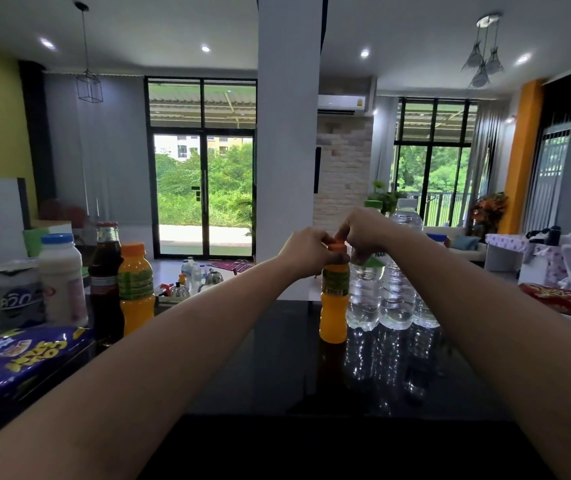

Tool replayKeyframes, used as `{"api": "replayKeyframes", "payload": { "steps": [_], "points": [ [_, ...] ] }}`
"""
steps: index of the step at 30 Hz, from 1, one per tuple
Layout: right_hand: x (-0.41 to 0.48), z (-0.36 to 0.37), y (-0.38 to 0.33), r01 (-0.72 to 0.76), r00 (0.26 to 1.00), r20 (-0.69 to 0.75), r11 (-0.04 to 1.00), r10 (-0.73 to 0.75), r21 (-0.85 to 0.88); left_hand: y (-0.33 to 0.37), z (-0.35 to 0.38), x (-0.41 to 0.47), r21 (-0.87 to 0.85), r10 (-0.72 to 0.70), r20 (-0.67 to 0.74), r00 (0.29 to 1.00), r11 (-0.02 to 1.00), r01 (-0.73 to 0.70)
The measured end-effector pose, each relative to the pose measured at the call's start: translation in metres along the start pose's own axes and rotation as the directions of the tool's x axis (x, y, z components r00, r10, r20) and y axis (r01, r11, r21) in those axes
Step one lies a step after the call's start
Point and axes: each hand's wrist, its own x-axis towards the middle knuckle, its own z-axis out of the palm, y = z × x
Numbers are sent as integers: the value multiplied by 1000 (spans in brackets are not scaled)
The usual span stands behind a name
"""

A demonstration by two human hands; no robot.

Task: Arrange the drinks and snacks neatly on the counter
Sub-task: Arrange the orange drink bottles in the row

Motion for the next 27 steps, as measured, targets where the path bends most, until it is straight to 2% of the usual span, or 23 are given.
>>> {"api": "replayKeyframes", "payload": {
  "steps": [5, 10, 14, 18, 22, 27],
  "points": [
    [-3, 6, 7, 54, 997, -45, 997, -57, -48, 3, -4, -2, 44, 19, 12, 1000, 999, -20],
    [-10, 7, 3, 101, 983, -163, 992, -86, 81, 4, -24, -10, 119, 30, -8, 1000, 992, -29],
    [-18, 1, -12, 155, 958, -246, 988, -147, 14, -2, -55, -28, 203, 35, -72, 997, 979, -19],
    [-29, 4, -45, 167, 952, -263, 985, -153, 31, -17, -105, -52, 354, -16, -81, 997, 934, 43],
    [-43, 33, -94, 193, 963, -208, 978, -174, 77, -46, -159, -80, 566, -166, -8, 986, 812, 141],
    [-50, 96, -162, 237, 969, -117, 953, -218, 187, -87, -209, -120, 639, -262, -60, 963, 731, 239]
  ]
}}
